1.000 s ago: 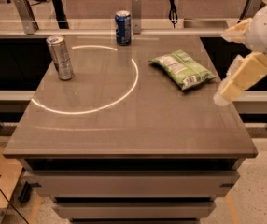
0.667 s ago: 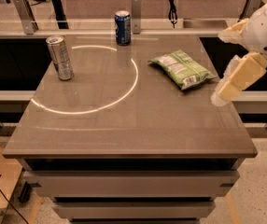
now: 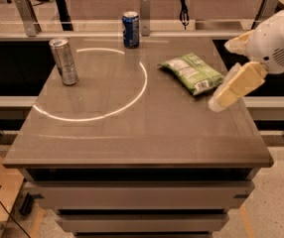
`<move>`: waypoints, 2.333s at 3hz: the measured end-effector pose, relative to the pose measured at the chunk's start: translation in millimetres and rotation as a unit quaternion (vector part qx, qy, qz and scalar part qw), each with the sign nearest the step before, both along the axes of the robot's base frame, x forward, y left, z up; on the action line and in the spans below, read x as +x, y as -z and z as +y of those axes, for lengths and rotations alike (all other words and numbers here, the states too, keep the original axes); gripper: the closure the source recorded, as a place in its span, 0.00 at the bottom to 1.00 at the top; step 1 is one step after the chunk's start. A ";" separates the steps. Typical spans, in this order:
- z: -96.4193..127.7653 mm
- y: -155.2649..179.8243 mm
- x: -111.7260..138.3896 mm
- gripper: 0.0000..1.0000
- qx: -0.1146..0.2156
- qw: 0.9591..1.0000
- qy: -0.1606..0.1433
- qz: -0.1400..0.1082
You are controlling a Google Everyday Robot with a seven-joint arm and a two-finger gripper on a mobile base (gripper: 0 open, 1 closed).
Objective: Knock pepsi can over
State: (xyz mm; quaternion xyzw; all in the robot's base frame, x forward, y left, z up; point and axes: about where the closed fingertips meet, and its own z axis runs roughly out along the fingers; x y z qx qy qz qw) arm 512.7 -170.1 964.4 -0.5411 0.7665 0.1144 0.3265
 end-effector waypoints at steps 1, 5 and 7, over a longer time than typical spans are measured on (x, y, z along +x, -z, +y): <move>17.4 7.1 39.4 0.00 0.063 0.997 0.027 -0.029; 37.6 4.1 132.7 0.00 0.166 0.977 0.083 -0.104; 69.3 10.7 186.1 0.00 0.198 0.967 0.086 -0.133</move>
Offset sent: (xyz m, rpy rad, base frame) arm 0.1443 0.0328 0.0002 0.3784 -0.2561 -0.1928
